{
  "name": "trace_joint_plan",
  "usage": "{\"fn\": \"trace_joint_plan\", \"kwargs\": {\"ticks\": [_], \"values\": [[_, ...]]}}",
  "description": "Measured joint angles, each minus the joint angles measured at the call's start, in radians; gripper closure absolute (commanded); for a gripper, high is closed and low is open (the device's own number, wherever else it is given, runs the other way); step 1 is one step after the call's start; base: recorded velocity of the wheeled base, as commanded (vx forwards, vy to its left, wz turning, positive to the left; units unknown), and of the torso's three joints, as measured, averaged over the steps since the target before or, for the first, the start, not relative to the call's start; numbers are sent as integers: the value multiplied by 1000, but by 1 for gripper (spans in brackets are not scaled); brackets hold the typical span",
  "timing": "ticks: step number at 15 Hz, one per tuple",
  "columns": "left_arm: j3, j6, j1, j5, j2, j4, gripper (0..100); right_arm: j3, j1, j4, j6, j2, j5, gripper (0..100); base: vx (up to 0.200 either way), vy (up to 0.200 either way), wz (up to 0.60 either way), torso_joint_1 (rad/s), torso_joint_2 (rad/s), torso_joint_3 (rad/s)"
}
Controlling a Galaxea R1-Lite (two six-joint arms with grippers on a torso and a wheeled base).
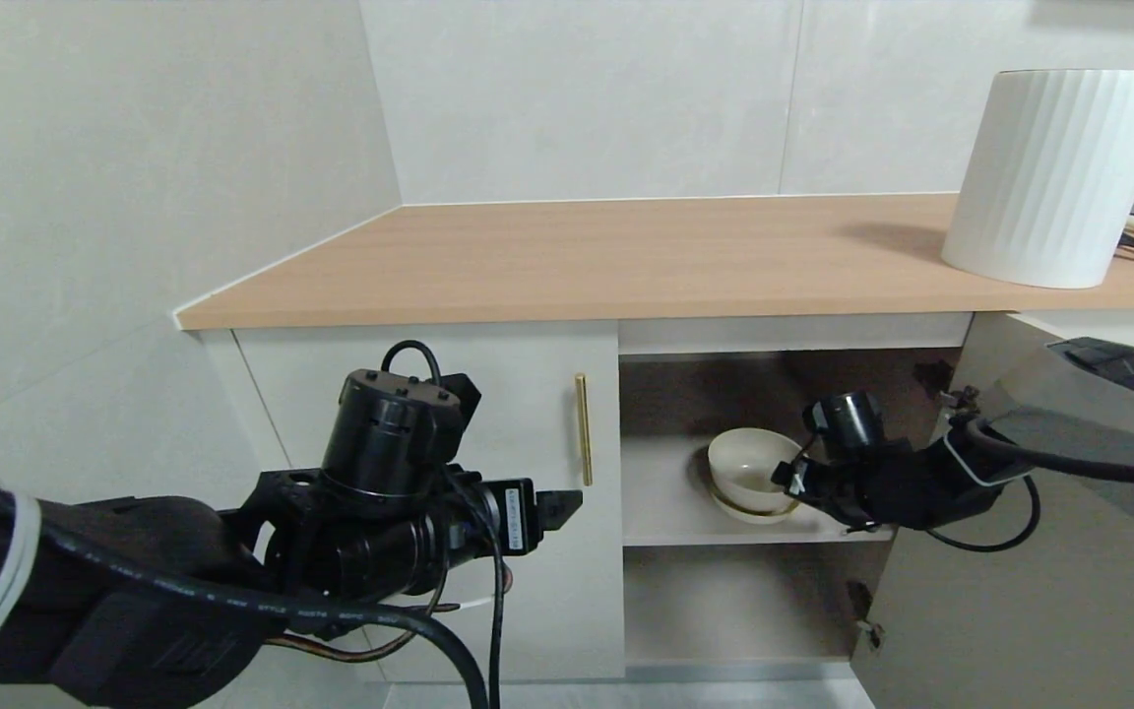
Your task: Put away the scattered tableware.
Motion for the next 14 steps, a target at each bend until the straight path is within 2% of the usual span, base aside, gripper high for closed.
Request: {"fn": "trace_joint_plan", "kwargs": {"ticks": [2,4,8,10,13,14], "values": [[9,27,23,0,-50,30,0,77,32,61,-30,-108,56,0,0,0,0,0,0,0],[15,47,42,-3,-130,114,0,141,69,160,-58,-261,95,0,0,0,0,0,0,0],[55,57,58,-16,-325,286,0,252,148,396,-136,-617,127,0,0,0,0,0,0,0],[90,56,66,-17,-394,306,0,333,183,477,-161,-763,138,0,0,0,0,0,0,0],[117,56,96,-23,-445,307,0,419,243,493,-177,-893,145,0,0,0,0,0,0,0],[119,56,99,-23,-450,304,0,436,265,492,-178,-917,142,0,-200,0,0,2,-2,12]]}}
